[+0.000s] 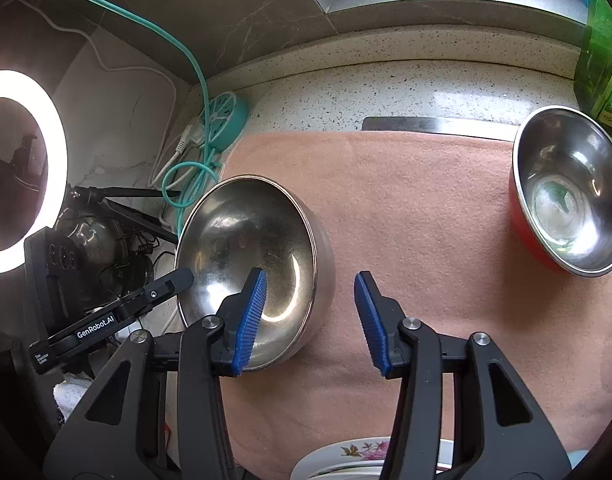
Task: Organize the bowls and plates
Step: 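Move the right gripper to the large steel bowl rim and close, then carry the large steel bowl beside the plate stack and set it down, then open the right gripper and withdraw from the steel bowl, then move the right gripper to the small red steel bowl rim and grasp, then lift the red bowl and carry it over the large steel bowl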
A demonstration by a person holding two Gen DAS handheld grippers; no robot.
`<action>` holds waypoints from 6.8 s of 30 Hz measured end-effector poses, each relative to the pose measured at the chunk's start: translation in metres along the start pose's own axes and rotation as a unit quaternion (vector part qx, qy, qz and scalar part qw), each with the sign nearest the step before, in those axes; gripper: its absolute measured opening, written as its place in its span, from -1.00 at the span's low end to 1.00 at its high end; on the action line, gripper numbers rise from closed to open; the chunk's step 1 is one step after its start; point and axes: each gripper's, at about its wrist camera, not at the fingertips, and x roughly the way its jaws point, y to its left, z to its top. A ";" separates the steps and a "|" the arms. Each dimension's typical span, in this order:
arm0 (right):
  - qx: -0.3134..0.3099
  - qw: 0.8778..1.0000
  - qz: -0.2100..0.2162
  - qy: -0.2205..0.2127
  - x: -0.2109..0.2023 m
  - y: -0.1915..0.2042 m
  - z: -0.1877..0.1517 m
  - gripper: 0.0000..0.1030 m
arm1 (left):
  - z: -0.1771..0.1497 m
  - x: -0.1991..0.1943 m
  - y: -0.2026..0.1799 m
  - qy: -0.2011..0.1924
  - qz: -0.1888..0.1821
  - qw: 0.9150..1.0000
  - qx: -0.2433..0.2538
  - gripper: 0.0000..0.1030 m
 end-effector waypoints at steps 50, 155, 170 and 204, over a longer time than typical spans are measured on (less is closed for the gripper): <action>-0.082 0.993 -0.026 0.075 -0.013 0.049 -0.103 -0.75 | -0.120 -0.058 0.025 -0.008 -0.001 0.999 -0.046 -0.73; 0.120 0.988 -0.061 -0.078 -0.132 -0.189 0.030 -0.33 | 0.019 0.101 -0.228 0.065 0.011 0.981 0.184 -0.42; 0.111 0.992 -0.051 -0.032 -0.088 -0.195 0.054 -0.66 | 0.024 0.135 -0.223 0.105 0.005 0.976 0.193 -0.63; 0.103 0.993 -0.042 -0.045 -0.102 -0.138 0.020 -0.81 | 0.009 0.070 -0.217 0.066 -0.004 0.977 0.204 -0.85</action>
